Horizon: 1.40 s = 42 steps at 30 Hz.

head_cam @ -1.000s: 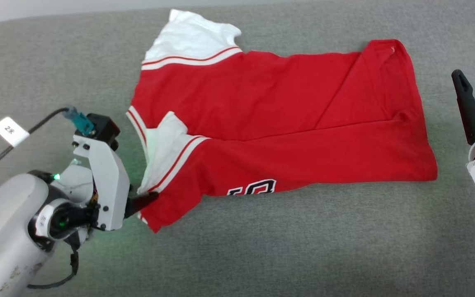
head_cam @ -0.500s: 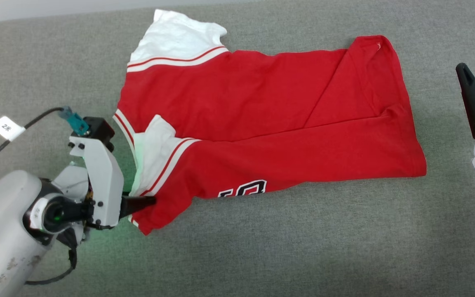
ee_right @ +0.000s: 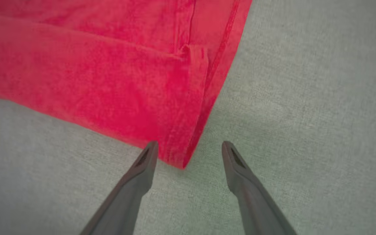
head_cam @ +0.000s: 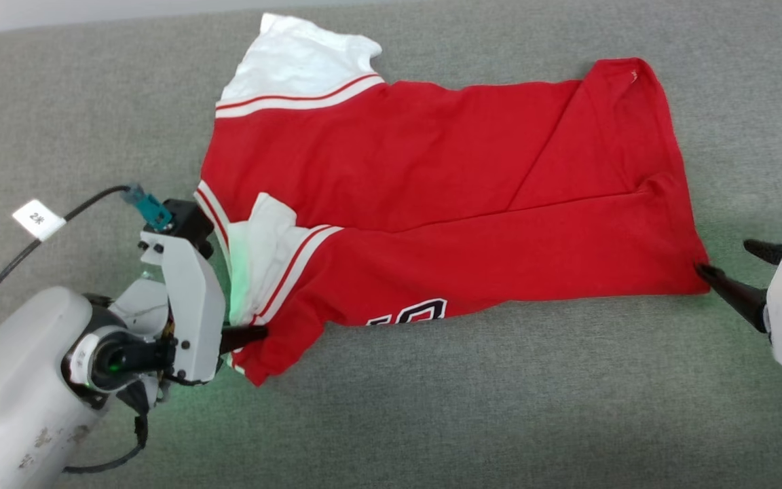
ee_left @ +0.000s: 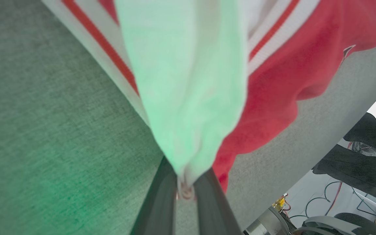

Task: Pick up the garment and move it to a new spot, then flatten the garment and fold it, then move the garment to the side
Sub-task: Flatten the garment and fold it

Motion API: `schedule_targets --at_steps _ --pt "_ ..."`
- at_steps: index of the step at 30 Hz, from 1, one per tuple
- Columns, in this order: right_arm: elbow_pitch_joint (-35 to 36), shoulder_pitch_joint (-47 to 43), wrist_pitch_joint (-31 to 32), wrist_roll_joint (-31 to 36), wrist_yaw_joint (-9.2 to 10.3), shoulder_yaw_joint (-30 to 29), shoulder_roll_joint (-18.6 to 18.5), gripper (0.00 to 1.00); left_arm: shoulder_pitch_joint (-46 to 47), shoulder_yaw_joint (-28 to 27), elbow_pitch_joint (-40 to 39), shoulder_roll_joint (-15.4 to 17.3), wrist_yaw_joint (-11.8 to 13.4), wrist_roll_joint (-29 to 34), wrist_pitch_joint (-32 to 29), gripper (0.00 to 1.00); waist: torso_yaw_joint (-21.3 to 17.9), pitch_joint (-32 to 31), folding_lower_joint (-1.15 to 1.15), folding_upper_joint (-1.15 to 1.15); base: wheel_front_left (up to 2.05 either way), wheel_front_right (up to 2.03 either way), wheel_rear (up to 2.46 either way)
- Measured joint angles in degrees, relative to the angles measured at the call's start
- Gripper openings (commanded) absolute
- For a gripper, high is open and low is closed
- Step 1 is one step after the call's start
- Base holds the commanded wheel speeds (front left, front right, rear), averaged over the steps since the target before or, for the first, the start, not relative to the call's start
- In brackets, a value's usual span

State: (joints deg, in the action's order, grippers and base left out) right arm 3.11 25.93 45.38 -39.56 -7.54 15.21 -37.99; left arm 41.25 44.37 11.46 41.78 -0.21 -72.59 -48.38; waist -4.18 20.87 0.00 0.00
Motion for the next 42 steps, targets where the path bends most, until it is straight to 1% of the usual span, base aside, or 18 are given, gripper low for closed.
schedule_targets --at_steps 3,6,11,15,16,17,18,19,27,31,37,42 --pt "-0.9 1.5 5.5 -0.1 0.00 0.8 -1.2 1.00 0.5 0.0 -0.2 -0.4 -0.3 0.1 0.1 0.00 0.5 0.5 0.00 0.00 0.00 0.00 0.00" --pt "-3.0 3.0 8.2 -0.4 0.00 1.0 -0.5 1.00 1.1 0.2 -0.4 -0.9 -0.8 0.5 0.3 0.00 0.9 1.2 0.00 0.00 0.00 0.00 0.00" --pt "-7.3 4.3 9.4 0.2 0.00 2.6 0.6 1.00 2.1 0.2 -0.3 -2.2 -1.9 0.5 0.5 0.00 2.0 2.3 0.00 0.00 0.00 0.00 0.00" --pt "-9.2 5.3 8.5 0.3 0.00 3.7 1.0 1.00 2.6 0.2 0.2 -2.9 -2.5 0.5 0.9 0.00 2.7 3.0 0.00 0.00 0.00 0.00 0.00" --pt "-9.4 5.5 8.3 0.3 0.00 3.9 1.1 0.81 2.7 0.2 0.2 -3.0 -2.6 0.5 1.0 0.00 2.8 3.0 0.00 0.00 0.00 0.00 0.00" --pt "-9.7 5.6 8.0 0.3 0.00 4.0 1.1 0.47 2.7 0.2 0.3 -3.1 -2.7 0.5 1.0 0.00 2.8 3.1 0.00 0.00 0.00 0.00 0.00" --pt "-9.9 5.6 7.7 0.3 0.00 4.1 1.2 0.19 2.8 0.2 0.3 -3.1 -2.8 0.5 1.2 0.00 2.8 3.0 0.00 0.00 0.00 0.00 0.00" --pt "-10.0 5.7 7.4 0.3 0.01 4.4 1.1 0.00 2.8 0.2 0.4 -3.2 -2.8 0.5 1.3 0.00 2.9 3.0 0.00 0.00 0.00 0.00 0.00" --pt "-10.8 6.1 5.4 -0.7 0.00 5.3 1.5 0.00 2.1 -0.1 0.4 -3.4 -3.3 0.5 2.8 0.00 3.0 2.4 0.00 0.00 0.00 0.00 0.00" --pt "-10.8 6.1 4.7 -1.1 0.00 5.3 1.2 0.00 1.5 -0.6 -0.3 -2.9 -3.3 0.1 3.6 0.00 3.2 2.4 0.00 0.00 0.00 0.00 0.00" --pt "-9.9 3.8 3.9 -2.5 0.00 5.3 0.1 0.00 -1.5 -1.2 -3.2 -1.3 -3.2 -0.5 4.8 0.00 3.3 1.1 0.00 0.00 0.00 0.00 0.00" --pt "-7.8 0.1 4.3 -3.9 0.00 4.6 -1.3 0.00 -4.7 -1.4 -7.7 0.5 -2.1 -0.9 6.0 0.00 3.5 -0.2 0.00 0.00 0.00 0.00 0.00"
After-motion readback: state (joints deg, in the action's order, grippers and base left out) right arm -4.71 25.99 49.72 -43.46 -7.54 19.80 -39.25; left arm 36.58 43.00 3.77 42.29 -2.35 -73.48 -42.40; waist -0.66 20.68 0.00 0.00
